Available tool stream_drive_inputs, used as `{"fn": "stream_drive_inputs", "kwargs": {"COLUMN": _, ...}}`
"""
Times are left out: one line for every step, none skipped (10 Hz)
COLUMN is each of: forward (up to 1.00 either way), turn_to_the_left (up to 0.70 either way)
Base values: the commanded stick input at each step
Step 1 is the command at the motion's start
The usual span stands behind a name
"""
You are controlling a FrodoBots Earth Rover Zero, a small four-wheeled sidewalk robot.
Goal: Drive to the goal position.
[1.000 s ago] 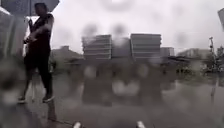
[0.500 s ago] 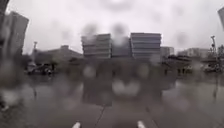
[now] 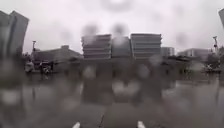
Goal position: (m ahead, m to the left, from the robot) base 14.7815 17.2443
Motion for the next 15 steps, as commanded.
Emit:
{"fn": "stream_drive_inputs", "kwargs": {"forward": 0.70, "turn_to_the_left": 0.00}}
{"fn": "stream_drive_inputs", "kwargs": {"forward": 0.70, "turn_to_the_left": 0.00}}
{"fn": "stream_drive_inputs", "kwargs": {"forward": 0.70, "turn_to_the_left": 0.00}}
{"fn": "stream_drive_inputs", "kwargs": {"forward": 0.70, "turn_to_the_left": 0.00}}
{"fn": "stream_drive_inputs", "kwargs": {"forward": 0.70, "turn_to_the_left": 0.00}}
{"fn": "stream_drive_inputs", "kwargs": {"forward": 0.70, "turn_to_the_left": 0.00}}
{"fn": "stream_drive_inputs", "kwargs": {"forward": 0.70, "turn_to_the_left": 0.00}}
{"fn": "stream_drive_inputs", "kwargs": {"forward": 0.70, "turn_to_the_left": 0.00}}
{"fn": "stream_drive_inputs", "kwargs": {"forward": 0.70, "turn_to_the_left": 0.00}}
{"fn": "stream_drive_inputs", "kwargs": {"forward": 0.70, "turn_to_the_left": 0.00}}
{"fn": "stream_drive_inputs", "kwargs": {"forward": 0.70, "turn_to_the_left": 0.00}}
{"fn": "stream_drive_inputs", "kwargs": {"forward": 0.70, "turn_to_the_left": 0.00}}
{"fn": "stream_drive_inputs", "kwargs": {"forward": 0.70, "turn_to_the_left": 0.00}}
{"fn": "stream_drive_inputs", "kwargs": {"forward": 0.70, "turn_to_the_left": 0.00}}
{"fn": "stream_drive_inputs", "kwargs": {"forward": 0.70, "turn_to_the_left": 0.00}}
